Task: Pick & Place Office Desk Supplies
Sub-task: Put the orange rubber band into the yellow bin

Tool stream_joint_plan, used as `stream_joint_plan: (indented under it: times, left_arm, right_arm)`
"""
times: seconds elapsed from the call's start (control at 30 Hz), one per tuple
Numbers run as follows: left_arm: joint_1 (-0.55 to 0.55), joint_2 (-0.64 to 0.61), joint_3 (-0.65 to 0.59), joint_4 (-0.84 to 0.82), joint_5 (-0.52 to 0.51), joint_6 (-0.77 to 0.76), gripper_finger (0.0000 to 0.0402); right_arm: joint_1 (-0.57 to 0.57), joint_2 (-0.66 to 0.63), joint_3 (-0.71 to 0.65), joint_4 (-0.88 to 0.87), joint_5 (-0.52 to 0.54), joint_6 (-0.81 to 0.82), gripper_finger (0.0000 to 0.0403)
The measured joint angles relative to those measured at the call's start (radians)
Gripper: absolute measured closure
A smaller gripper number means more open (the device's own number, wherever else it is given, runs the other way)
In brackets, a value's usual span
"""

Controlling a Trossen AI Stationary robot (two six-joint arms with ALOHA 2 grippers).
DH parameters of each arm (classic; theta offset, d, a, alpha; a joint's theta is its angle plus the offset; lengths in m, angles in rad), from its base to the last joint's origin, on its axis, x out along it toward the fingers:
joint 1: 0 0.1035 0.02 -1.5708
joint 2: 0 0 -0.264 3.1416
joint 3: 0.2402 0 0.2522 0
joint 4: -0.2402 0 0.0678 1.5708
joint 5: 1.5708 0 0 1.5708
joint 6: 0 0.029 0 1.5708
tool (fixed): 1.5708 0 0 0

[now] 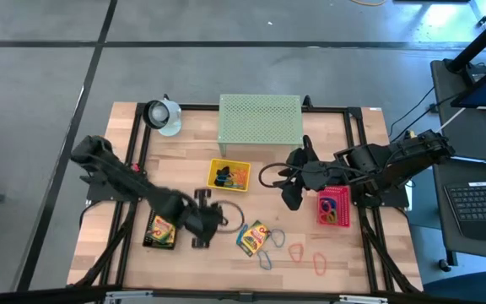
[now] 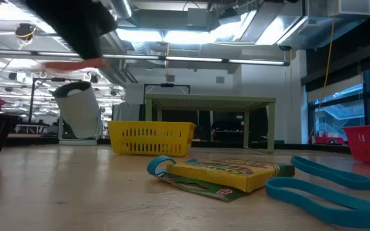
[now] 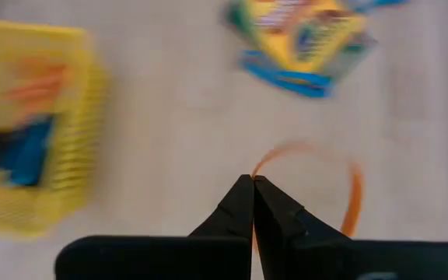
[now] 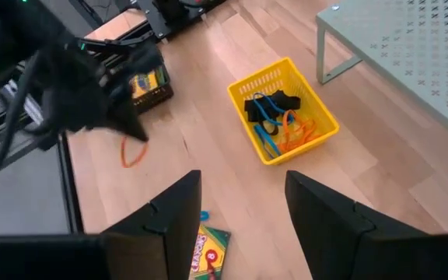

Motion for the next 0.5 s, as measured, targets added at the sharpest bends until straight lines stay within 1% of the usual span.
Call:
stream_joint_plan:
  times: [0.1, 0.2, 0.33, 0.5]
  left_arm:
    - [0.08, -0.045, -0.002, -0.049, -0.047, 0.029, 0.04]
    - [0.189, -0.082, 0.0, -0.053, -0.071, 0.087, 0.04]
    - [0.331, -0.087, -0.001, -0.072, -0.057, 0.129, 0.04]
    - [0.463, -0.075, -0.001, -0.071, 0.003, 0.251, 0.04]
  right_arm:
    - [0.0, 0.0, 0.0, 0.0, 0.016, -0.007, 0.0213]
    - [0.0, 0.0, 0.0, 0.0, 0.04, -0.02, 0.0213]
    - [0.0, 0.0, 0.0, 0.0, 0.068, -0.015, 0.0213]
    - [0.0, 0.0, 0.0, 0.0, 0.09, -0.023, 0.0213]
